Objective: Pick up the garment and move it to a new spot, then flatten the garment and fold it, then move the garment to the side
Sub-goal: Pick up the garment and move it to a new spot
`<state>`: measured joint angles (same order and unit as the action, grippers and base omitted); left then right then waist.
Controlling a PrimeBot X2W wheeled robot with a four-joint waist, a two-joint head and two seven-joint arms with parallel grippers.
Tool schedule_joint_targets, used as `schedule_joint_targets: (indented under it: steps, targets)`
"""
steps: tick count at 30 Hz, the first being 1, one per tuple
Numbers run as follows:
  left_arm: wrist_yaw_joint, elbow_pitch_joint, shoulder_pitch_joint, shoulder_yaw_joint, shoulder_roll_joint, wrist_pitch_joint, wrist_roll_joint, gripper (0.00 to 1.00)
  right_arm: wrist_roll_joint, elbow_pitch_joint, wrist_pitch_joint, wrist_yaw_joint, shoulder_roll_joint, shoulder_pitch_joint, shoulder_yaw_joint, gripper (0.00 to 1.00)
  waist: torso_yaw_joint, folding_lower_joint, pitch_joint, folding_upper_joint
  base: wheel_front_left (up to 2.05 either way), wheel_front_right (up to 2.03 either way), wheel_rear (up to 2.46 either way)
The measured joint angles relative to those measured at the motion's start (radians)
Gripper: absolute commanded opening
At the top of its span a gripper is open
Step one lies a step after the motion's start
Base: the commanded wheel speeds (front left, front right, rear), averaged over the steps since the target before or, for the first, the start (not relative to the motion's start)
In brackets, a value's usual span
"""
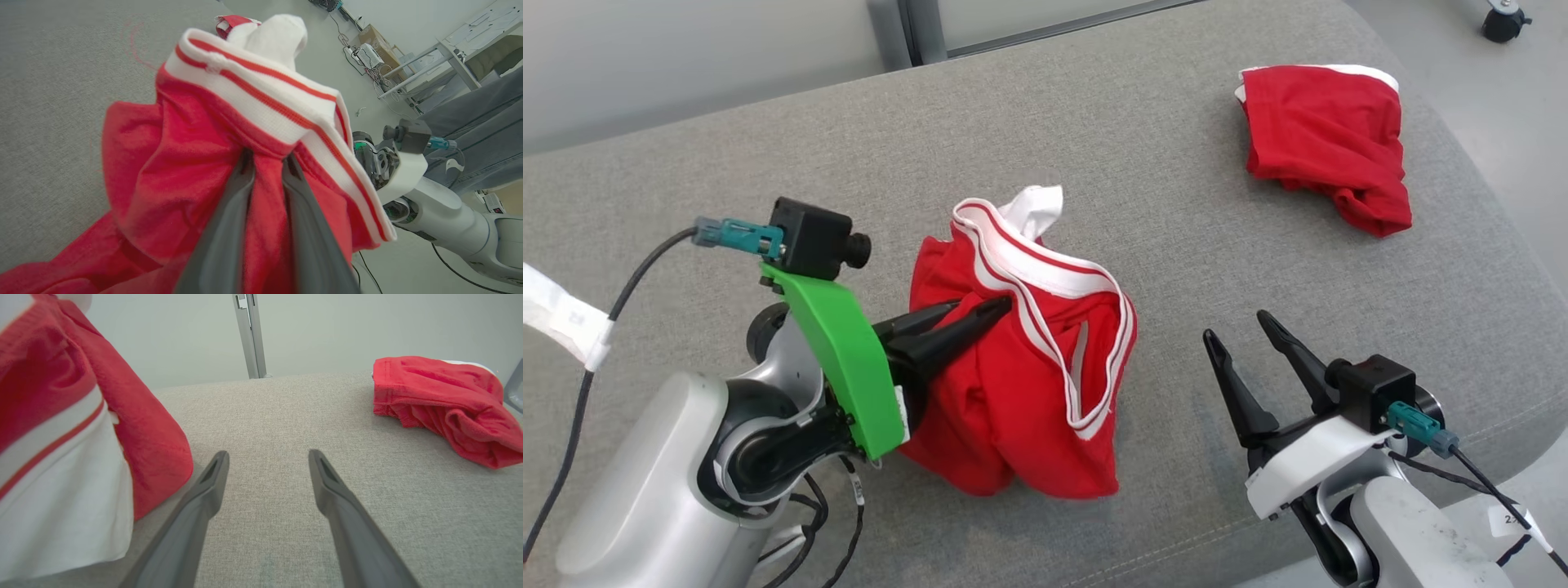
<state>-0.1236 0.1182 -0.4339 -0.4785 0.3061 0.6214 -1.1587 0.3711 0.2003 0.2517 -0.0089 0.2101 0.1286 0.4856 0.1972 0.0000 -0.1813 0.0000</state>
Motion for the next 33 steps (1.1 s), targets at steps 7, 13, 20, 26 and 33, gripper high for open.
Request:
schedule_joint_targets:
  steps: [7,13,20,26,33]
  targets:
    - [0.0,-0.053,-0.024,-0.038,0.039,-0.005,0.102,0.0,0.0,-0.011,0.0,0.012,-0.01,0.002,0.002,1.0,0.007,0.0,-0.01,0.0,0.0,0.0,0.0]
    - [0.0,-0.151,-0.064,-0.124,0.062,-0.035,0.265,0.06,0.001,-0.016,0.0,0.035,-0.022,0.007,0.029,1.0,0.019,0.0,-0.017,0.0,0.0,0.0,0.0]
    - [0.0,-0.215,-0.157,-0.161,0.015,-0.162,0.39,1.0,0.001,-0.016,-0.003,0.044,-0.021,0.008,0.043,1.0,0.046,0.0,-0.02,0.0,0.0,0.0,0.0]
    - [-0.001,-0.263,-0.228,-0.212,-0.029,-0.286,0.51,1.0,0.001,-0.016,-0.007,0.043,-0.014,0.006,0.041,1.0,0.049,0.0,-0.026,0.0,0.0,0.0,0.0]
    - [0.003,-0.303,-0.241,-0.188,-0.085,-0.442,0.575,1.0,0.001,-0.017,-0.014,0.043,-0.012,0.004,0.041,1.0,0.018,0.0,-0.027,0.0,0.0,0.0,0.0]
